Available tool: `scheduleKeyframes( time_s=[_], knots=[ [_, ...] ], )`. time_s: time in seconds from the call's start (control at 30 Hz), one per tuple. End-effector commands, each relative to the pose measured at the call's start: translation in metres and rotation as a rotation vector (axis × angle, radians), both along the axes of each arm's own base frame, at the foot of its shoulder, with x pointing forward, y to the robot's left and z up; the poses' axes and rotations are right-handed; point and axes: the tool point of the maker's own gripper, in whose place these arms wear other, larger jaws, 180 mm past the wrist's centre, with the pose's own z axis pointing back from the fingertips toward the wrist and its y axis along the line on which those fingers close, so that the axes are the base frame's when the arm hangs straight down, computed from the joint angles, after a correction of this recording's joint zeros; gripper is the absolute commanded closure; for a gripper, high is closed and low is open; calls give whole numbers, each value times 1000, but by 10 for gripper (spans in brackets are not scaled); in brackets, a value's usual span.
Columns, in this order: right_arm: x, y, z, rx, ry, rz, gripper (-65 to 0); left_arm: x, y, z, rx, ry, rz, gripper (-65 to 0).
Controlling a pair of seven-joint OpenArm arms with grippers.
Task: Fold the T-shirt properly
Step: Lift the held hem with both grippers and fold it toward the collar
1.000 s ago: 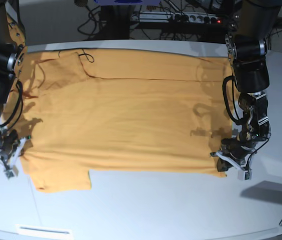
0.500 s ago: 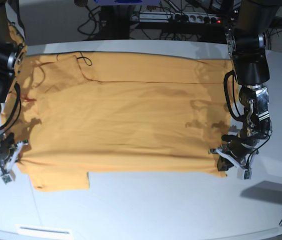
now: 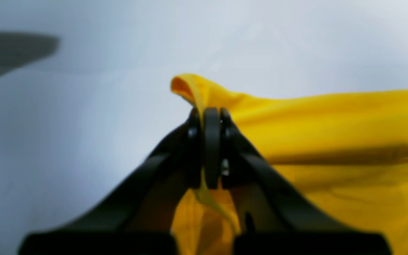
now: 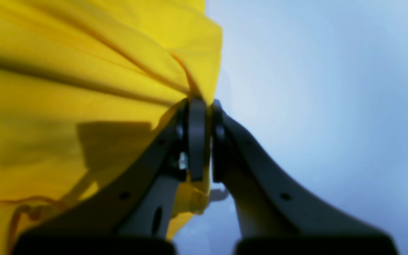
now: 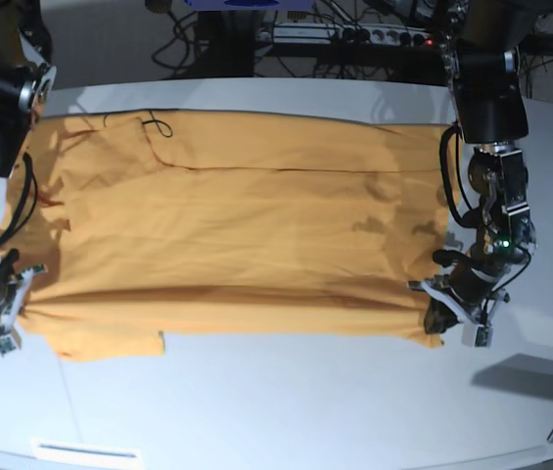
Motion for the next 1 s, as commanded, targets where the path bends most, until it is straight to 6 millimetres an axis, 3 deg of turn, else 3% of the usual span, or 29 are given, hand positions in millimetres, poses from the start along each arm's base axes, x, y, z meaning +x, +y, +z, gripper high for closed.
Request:
scheduleKeyframes(
  time_s=[0.0,0.27,0.97],
  knots=[
    [8,-12,25,-38,-63,-14,-3,7,8,24,19,-54,10,0],
    [-9,-16,32,-103,-52,-22,-3,-7,3,44,82,-85,-27,0],
    [-51,-15,46,-232,-29,-24,-3,-65,-11,39,186,-68,-116,0]
  ],
)
